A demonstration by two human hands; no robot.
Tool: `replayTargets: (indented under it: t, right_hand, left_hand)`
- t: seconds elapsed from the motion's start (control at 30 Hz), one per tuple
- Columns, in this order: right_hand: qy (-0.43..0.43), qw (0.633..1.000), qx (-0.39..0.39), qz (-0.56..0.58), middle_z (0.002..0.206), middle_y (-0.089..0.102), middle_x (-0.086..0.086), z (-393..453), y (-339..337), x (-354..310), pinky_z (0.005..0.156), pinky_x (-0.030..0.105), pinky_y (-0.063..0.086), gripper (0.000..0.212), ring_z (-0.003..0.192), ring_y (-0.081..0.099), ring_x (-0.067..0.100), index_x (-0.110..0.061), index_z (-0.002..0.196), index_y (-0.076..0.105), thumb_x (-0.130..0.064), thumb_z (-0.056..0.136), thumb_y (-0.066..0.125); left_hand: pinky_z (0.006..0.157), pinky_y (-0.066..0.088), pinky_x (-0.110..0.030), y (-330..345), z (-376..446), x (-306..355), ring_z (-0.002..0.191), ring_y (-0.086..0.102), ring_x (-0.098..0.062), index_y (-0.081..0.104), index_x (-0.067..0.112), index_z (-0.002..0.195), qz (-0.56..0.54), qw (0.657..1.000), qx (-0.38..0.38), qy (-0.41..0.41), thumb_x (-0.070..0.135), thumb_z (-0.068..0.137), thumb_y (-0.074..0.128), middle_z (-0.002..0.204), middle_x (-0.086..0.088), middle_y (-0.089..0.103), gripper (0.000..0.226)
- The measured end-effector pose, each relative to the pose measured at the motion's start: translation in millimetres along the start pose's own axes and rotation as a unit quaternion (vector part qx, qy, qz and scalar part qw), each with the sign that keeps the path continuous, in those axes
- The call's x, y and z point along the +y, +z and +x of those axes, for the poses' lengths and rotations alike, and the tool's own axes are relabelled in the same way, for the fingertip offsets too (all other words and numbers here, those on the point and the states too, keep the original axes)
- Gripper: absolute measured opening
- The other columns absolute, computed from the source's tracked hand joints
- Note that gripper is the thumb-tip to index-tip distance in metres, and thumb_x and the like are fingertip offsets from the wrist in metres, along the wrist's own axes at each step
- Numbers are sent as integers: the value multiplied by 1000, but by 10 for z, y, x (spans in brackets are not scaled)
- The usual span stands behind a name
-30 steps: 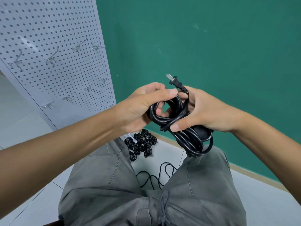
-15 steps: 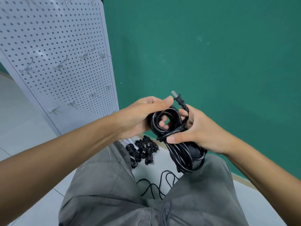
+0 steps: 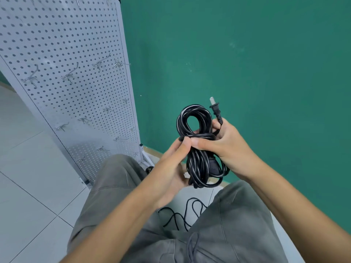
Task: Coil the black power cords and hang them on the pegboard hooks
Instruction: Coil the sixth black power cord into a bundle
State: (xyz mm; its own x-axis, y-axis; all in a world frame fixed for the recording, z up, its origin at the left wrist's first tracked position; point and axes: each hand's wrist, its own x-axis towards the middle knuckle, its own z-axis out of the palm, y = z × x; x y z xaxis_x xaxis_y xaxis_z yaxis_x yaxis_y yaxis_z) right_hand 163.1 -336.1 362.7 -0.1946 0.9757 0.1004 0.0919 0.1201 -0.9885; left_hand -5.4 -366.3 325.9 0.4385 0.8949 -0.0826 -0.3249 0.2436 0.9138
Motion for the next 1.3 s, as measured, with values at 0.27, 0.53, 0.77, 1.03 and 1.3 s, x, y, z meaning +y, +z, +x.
replayTargets:
  t: [0.27, 0.53, 0.77, 1.03, 1.3]
  right_hand:
    - [10, 995, -20, -93, 116, 71, -2, -30, 128, 148, 100, 48, 54, 58, 112, 69, 15, -15, 118, 53, -48, 81, 82]
    - [58, 997, -21, -46, 105, 70, -16, -137, 213, 233, 82, 11, 50, 29, 98, 64, -11, -22, 113, 56, -45, 105, 41]
    - [33, 994, 99, 27, 88, 75, -2, -172, 236, 469, 78, 36, 54, 42, 80, 65, 14, -15, 80, 51, -36, 110, 30]
    - [26, 955, 188, 229, 88, 71, 9, -253, 303, 596, 79, 30, 55, 26, 82, 64, 17, -8, 100, 65, -29, 100, 50]
    - [-136, 955, 258, -59, 96, 78, 2, -476, 593, 568, 88, 24, 56, 31, 95, 73, 11, -29, 120, 59, -5, 100, 57]
  left_hand:
    - [116, 42, -50, 10, 7, -91, 130, 62, -22, 56, 20, 143, -14, 997, 71, 20, 61, 93, 56, 138, -5, 67, 65]
    - [109, 48, -47, -24, -22, -141, 121, 68, -24, 61, 20, 136, -39, 994, 105, 10, 55, 89, 68, 127, -8, 73, 59]
    - [99, 56, -49, -100, -52, -169, 104, 74, -33, 61, 14, 124, -75, 985, 154, 14, 46, 82, 68, 109, -17, 77, 54]
    - [91, 59, -48, -197, -52, -212, 97, 74, -34, 59, 5, 121, -87, 980, 178, 0, 36, 99, 64, 106, -20, 77, 39]
    - [91, 59, -38, -209, -60, -322, 97, 74, -30, 68, 18, 113, -3, 975, 217, 37, 40, 96, 69, 104, -16, 76, 28]
